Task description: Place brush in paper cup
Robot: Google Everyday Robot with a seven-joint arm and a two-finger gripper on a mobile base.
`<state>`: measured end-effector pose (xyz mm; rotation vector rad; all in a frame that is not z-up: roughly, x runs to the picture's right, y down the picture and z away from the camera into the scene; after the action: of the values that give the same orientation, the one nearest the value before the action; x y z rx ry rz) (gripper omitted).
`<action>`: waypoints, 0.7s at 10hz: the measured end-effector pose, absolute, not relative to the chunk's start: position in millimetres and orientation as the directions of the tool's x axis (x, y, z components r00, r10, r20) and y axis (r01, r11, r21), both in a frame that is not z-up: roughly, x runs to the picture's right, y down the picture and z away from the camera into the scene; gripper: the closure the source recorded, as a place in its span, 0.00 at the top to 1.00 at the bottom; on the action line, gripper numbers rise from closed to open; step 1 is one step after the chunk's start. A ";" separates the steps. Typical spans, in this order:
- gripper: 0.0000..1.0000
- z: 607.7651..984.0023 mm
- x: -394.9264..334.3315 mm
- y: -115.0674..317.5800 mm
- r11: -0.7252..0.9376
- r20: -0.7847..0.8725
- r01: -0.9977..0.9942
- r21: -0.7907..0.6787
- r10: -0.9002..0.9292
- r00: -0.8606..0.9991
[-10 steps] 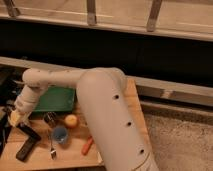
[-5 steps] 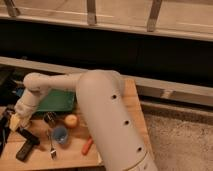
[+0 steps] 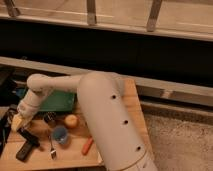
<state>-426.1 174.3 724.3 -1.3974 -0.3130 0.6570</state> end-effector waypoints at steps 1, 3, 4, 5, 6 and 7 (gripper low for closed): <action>0.14 726.4 -425.6 175.4 0.026 -0.178 -0.240 -0.970 0.595 0.784; 0.35 728.6 -424.5 175.5 0.016 -0.187 -0.244 -0.970 0.597 0.781; 0.45 729.7 -422.9 174.9 0.014 -0.191 -0.248 -0.969 0.598 0.778; 0.54 730.5 -421.5 171.7 0.017 -0.191 -0.252 -0.967 0.604 0.774; 0.63 731.7 -419.1 167.8 0.023 -0.192 -0.259 -0.966 0.609 0.770; 0.70 732.0 -416.4 163.7 0.030 -0.191 -0.265 -0.964 0.614 0.766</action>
<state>-416.4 163.7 732.0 -1.3851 -0.3116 0.6938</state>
